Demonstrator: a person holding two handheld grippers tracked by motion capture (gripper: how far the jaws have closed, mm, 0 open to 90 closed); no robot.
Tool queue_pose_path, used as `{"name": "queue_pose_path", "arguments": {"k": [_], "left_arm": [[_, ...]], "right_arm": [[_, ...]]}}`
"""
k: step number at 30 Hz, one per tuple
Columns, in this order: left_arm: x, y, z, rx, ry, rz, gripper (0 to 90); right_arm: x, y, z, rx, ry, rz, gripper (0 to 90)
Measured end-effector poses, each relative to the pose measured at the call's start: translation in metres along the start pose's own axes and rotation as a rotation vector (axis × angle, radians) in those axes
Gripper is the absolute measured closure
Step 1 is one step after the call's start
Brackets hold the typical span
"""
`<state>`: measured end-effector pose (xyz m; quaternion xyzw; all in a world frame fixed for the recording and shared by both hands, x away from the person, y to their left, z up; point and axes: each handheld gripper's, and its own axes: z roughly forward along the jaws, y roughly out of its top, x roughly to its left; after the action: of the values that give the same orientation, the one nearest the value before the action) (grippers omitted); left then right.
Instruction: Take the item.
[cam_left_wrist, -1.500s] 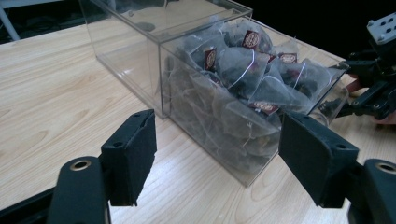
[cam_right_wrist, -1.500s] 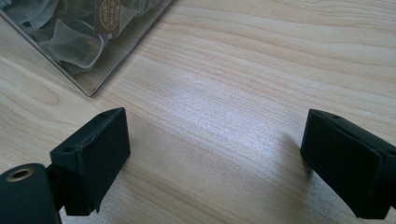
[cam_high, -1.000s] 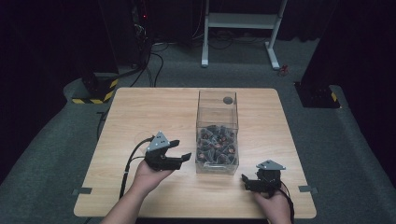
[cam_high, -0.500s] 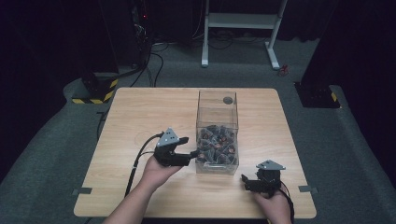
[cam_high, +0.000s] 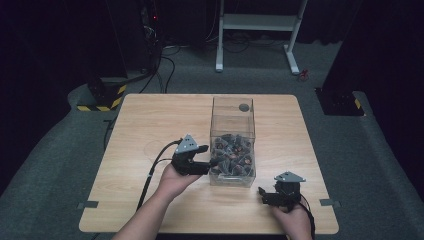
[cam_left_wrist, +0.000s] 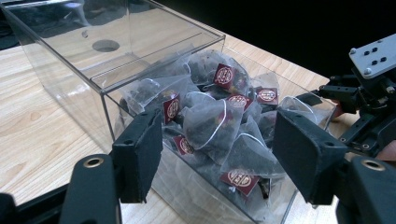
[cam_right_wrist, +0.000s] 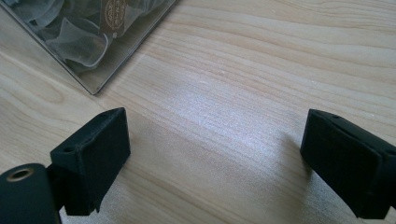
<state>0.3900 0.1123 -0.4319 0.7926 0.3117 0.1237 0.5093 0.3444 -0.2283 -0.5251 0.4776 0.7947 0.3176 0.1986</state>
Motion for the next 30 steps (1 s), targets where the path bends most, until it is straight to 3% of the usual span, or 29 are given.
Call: {"name": "queue_pose_path", "arguments": {"k": [10,22,30], "left_arm": [[0.003,0.001,0.014,0.004,0.004,-0.019,37.8],[0.004,0.005,0.025,0.011,0.011,-0.015,46.0],[0.004,0.006,0.027,0.016,0.043,-0.006,60.6]], "right_arm": [[0.0,0.0,0.0,0.0,0.001,-0.001,8.1],[0.0,0.0,0.0,0.0,0.001,-0.002,8.1],[0.0,0.0,0.0,-0.001,0.001,-0.002,8.1]]}}
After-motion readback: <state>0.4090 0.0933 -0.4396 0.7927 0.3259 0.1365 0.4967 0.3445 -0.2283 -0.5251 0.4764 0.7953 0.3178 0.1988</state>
